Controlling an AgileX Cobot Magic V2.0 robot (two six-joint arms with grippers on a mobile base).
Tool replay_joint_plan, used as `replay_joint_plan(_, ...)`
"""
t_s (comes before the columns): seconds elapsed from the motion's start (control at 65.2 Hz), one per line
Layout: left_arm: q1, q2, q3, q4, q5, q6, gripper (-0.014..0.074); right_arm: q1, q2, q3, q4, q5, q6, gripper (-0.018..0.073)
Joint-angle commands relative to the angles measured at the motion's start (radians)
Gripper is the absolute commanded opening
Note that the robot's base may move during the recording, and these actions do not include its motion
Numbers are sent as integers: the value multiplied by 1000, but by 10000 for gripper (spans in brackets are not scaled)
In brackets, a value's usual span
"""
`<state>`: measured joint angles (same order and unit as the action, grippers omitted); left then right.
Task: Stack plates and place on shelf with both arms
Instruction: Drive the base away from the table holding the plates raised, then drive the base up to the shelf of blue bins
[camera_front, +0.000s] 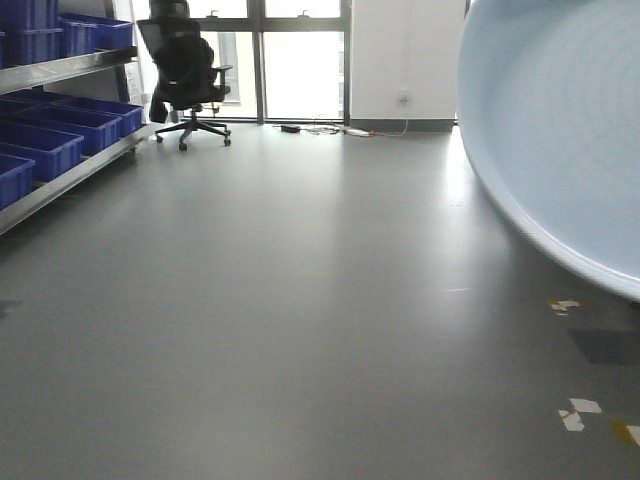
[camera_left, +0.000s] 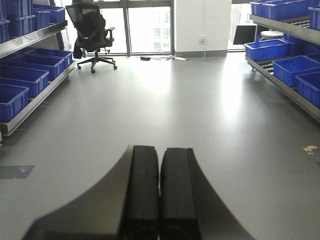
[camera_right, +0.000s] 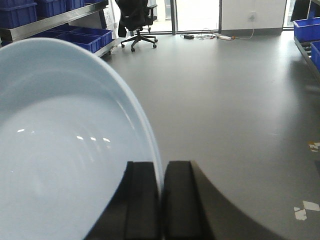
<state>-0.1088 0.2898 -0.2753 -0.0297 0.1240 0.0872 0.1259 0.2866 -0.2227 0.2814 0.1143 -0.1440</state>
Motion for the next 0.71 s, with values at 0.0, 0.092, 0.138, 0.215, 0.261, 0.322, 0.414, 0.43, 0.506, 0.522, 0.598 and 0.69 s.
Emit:
replay_joint_plan(0.0,4,7,-34,-9,-85,-7,82,-6,4,-34,11,-98,-4,58)
replay_joint_plan(0.092,4,7,-34,-9,-85,-7,82,-6,4,-34,11,-98,-4,58)
replay_joint_plan(0.138,4,7,-34,-9,-85,-7,82,-6,4,-34,11,-98,-4,58)
replay_joint_plan(0.215,4,7,-34,-9,-85,-7,82,-6,4,-34,11,-98,-4,58)
replay_joint_plan(0.261,4,7,-34,-9,-85,-7,82,-6,4,-34,11,-98,-4,58)
replay_joint_plan(0.322,4,7,-34,-9,-85,-7,82,-6,4,-34,11,-98,-4,58)
replay_joint_plan(0.414,4,7,-34,-9,-85,-7,82,-6,4,-34,11,-98,-4,58)
replay_joint_plan(0.43,4,7,-34,-9,-85,-7,82,-6,4,-34,11,-98,-4,58)
replay_joint_plan(0.506,4,7,-34,-9,-85,-7,82,-6,4,-34,11,-98,-4,58)
replay_joint_plan(0.522,4,7,-34,-9,-85,-7,82,-6,4,-34,11,-98,-4,58)
replay_joint_plan(0.598,4,7,-34,-9,-85,-7,82,-6,4,-34,11,-98,-4,58)
replay_joint_plan(0.69,4,7,-34,-9,-85,-7,82,-6,4,-34,11,-98,-4,58)
